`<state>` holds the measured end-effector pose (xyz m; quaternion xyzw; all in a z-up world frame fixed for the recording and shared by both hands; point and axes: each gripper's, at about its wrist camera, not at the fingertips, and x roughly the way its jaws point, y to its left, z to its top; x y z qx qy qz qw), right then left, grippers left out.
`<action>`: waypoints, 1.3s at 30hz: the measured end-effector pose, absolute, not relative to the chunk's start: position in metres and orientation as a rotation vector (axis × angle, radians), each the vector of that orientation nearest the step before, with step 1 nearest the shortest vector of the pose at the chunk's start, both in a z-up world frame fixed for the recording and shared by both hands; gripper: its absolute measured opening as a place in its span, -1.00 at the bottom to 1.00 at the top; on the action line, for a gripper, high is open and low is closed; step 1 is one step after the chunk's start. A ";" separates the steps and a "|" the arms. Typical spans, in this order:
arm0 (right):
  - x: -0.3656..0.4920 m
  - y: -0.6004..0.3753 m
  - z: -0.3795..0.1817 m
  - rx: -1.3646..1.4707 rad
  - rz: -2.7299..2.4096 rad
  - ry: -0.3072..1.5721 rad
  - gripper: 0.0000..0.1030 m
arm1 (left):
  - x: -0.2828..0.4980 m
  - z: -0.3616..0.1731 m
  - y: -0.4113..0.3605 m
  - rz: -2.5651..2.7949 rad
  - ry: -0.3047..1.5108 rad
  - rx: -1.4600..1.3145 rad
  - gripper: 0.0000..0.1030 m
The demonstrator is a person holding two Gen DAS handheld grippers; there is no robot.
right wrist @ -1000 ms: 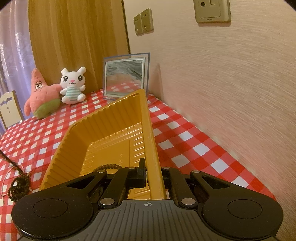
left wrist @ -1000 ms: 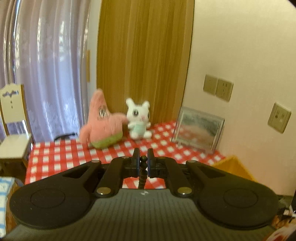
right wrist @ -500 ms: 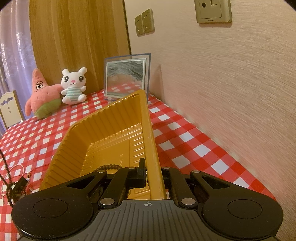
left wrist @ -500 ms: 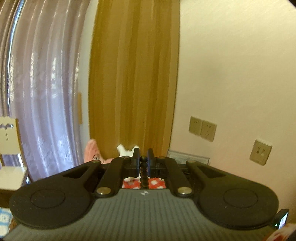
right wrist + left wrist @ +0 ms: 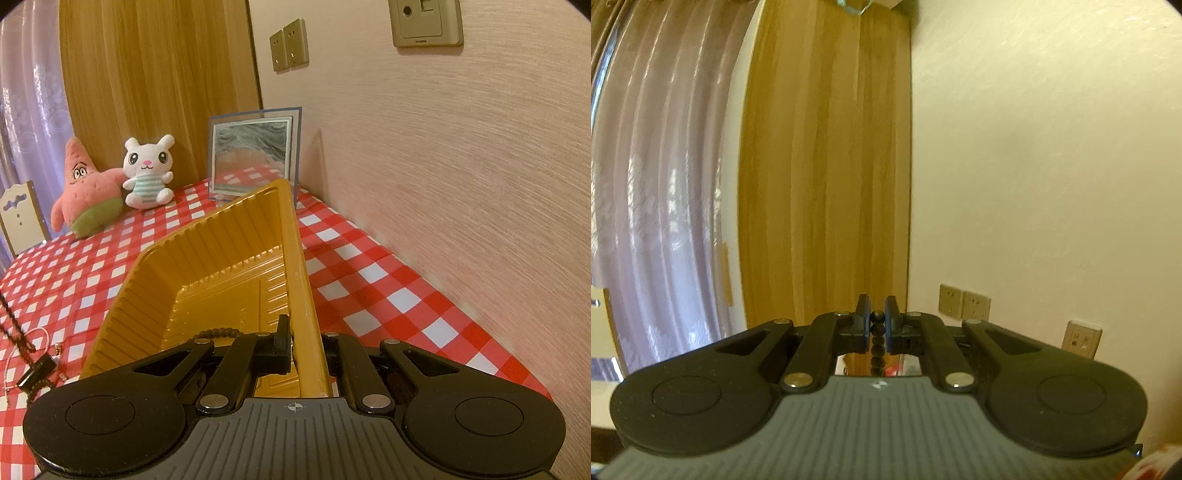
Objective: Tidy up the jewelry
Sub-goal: 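Lift the dark bead strand high with the left tool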
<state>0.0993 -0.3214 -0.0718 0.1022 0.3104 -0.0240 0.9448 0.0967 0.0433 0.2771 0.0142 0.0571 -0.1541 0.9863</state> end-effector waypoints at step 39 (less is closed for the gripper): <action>0.096 -0.319 -0.070 0.207 -0.037 0.623 -0.89 | 0.187 0.223 0.018 -0.275 0.251 -0.038 -0.88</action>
